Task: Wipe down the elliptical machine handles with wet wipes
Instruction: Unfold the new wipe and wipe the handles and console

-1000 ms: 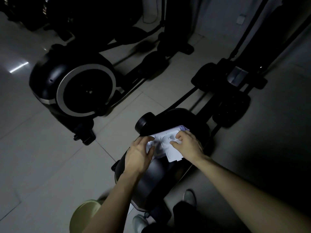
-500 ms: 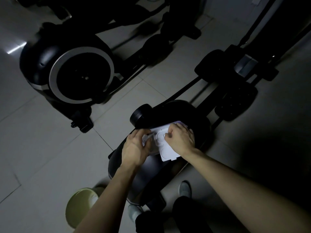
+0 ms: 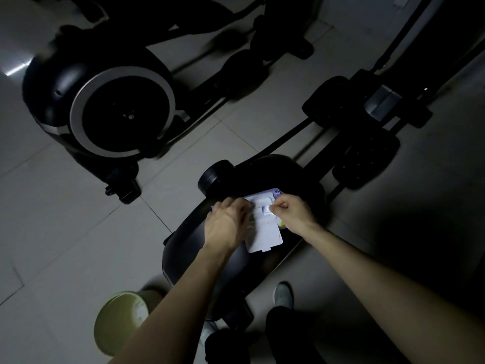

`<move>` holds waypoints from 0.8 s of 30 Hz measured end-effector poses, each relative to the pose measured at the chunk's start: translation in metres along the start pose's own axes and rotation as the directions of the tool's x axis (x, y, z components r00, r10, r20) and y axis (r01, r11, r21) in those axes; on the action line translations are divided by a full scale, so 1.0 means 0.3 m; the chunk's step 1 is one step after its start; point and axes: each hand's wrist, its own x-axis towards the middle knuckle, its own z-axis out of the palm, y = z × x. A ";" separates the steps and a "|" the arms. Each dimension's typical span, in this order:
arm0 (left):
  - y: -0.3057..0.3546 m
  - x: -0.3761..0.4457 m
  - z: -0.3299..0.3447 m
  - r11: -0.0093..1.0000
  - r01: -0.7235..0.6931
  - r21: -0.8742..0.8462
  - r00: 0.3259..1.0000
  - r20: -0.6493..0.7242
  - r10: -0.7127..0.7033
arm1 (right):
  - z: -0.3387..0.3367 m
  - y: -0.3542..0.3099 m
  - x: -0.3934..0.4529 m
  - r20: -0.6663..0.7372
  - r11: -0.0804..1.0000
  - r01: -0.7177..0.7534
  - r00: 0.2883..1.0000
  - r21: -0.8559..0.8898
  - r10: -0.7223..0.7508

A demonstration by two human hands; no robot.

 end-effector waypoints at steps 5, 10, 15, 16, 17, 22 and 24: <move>0.017 0.018 0.047 0.989 -0.009 0.144 1.000 -0.026 0.013 | -0.010 0.010 0.021 0.045 1.000 0.017 0.999 0.016 -0.018; 0.025 0.038 0.072 0.986 0.024 0.165 0.997 -0.078 -0.011 | -0.006 0.032 0.044 0.054 0.999 0.042 0.998 0.028 -0.043; 0.048 0.055 0.073 0.984 0.059 0.168 0.997 -0.067 -0.048 | -0.001 0.043 0.048 0.050 0.998 0.058 0.997 0.034 -0.060; 0.054 0.060 0.070 0.984 0.064 0.167 0.997 -0.059 -0.055 | 0.002 0.046 0.050 0.046 0.998 0.057 0.997 0.041 -0.059; 0.061 0.065 0.064 0.984 0.059 0.171 0.997 -0.048 -0.051 | 0.004 0.050 0.052 0.041 0.997 0.053 0.998 0.050 -0.055; 0.061 0.074 0.062 0.947 -0.056 0.315 0.998 0.016 0.054 | 0.010 0.056 0.052 0.036 0.997 0.047 0.998 0.058 -0.049; 0.051 0.070 0.072 0.937 -0.088 0.337 0.996 -0.001 0.094 | 0.009 0.056 0.052 0.033 0.997 0.053 0.998 0.058 -0.055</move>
